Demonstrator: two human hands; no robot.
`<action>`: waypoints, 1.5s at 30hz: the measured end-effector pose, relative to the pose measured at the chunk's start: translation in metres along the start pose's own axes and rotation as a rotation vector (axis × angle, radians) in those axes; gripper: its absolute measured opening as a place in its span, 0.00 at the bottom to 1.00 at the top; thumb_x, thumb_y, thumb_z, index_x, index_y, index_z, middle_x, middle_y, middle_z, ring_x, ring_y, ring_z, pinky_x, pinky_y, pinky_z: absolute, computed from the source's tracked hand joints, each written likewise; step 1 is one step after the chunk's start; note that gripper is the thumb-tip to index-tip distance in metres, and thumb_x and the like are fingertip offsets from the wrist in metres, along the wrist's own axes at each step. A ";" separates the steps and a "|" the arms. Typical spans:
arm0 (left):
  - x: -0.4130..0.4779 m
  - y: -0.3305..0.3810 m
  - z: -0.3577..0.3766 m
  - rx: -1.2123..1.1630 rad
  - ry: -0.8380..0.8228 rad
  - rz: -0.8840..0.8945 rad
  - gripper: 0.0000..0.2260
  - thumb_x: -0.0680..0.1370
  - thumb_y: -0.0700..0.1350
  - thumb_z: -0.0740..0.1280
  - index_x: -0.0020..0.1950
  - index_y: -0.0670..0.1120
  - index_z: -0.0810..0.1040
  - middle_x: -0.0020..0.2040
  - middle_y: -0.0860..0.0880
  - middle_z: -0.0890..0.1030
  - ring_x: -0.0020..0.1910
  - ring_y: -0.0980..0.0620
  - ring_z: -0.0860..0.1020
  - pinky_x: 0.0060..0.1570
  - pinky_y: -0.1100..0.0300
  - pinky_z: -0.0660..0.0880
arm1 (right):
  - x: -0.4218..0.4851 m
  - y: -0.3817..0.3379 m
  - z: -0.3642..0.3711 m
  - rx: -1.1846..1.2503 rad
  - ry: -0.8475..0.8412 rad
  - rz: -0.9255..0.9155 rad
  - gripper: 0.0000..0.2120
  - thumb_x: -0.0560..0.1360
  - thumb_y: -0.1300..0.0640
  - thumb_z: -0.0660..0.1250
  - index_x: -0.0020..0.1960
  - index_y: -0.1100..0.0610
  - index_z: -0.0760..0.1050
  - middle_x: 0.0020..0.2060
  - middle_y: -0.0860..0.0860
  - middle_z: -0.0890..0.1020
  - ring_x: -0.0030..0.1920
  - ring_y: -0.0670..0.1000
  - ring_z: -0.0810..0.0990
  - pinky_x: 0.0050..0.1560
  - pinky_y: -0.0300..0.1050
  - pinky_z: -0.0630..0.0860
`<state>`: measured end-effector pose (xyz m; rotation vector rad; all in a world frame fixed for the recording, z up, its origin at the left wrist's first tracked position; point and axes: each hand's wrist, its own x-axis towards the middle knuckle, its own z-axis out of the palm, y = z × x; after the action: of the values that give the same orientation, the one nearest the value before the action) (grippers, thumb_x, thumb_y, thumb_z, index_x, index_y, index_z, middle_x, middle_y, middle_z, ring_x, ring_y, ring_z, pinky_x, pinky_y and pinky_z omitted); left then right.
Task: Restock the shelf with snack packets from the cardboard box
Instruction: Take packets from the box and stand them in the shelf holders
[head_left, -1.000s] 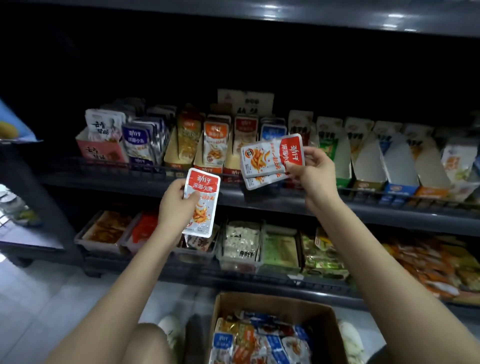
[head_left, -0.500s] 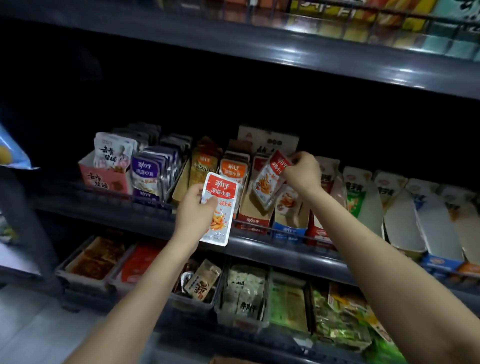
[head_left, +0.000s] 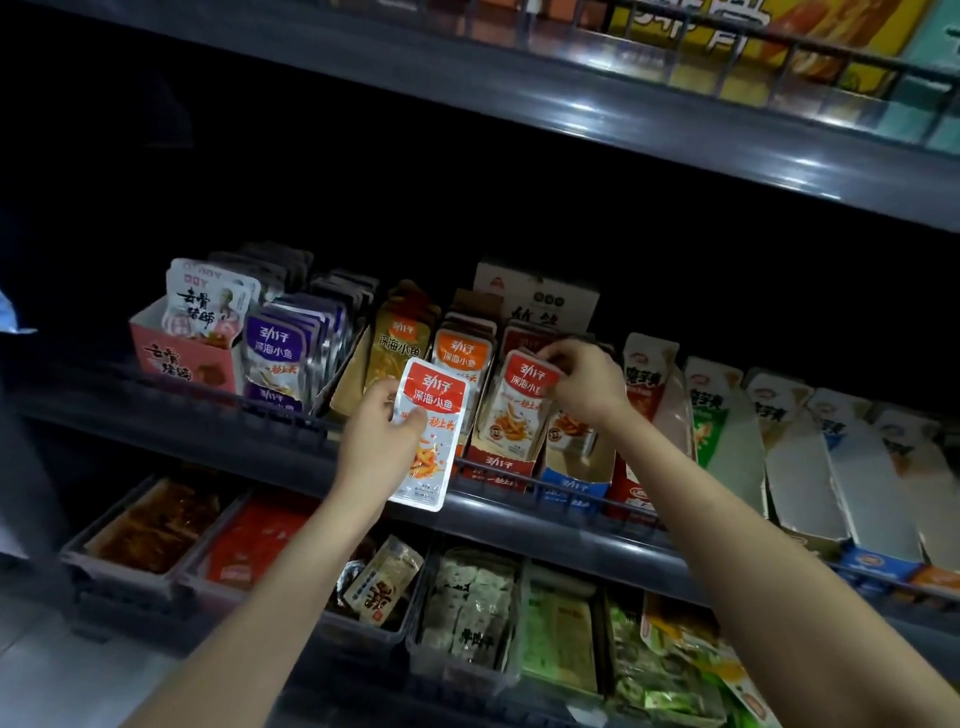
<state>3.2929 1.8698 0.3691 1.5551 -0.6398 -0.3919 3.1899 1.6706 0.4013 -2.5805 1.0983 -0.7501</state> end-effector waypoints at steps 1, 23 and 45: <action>0.000 0.000 0.000 -0.001 -0.001 0.006 0.10 0.79 0.38 0.63 0.47 0.54 0.69 0.43 0.58 0.78 0.40 0.60 0.78 0.33 0.67 0.69 | 0.000 -0.001 0.000 0.004 0.017 -0.013 0.15 0.73 0.60 0.71 0.59 0.51 0.78 0.56 0.49 0.82 0.54 0.49 0.80 0.48 0.44 0.76; 0.017 -0.006 -0.001 0.032 0.031 -0.001 0.08 0.79 0.39 0.64 0.56 0.49 0.72 0.46 0.54 0.80 0.42 0.55 0.80 0.34 0.63 0.71 | 0.048 0.002 0.019 -0.530 0.095 -0.027 0.18 0.75 0.58 0.63 0.63 0.48 0.77 0.60 0.53 0.78 0.63 0.56 0.71 0.68 0.49 0.59; 0.019 -0.003 0.010 0.026 0.010 0.024 0.08 0.79 0.39 0.64 0.51 0.52 0.71 0.45 0.56 0.80 0.45 0.54 0.80 0.39 0.62 0.74 | 0.048 0.005 0.023 -0.459 0.215 -0.015 0.20 0.71 0.58 0.66 0.62 0.50 0.78 0.58 0.55 0.78 0.62 0.59 0.72 0.63 0.52 0.63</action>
<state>3.3027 1.8501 0.3676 1.5720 -0.6573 -0.3586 3.2271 1.6329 0.3977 -2.9338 1.4652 -0.8836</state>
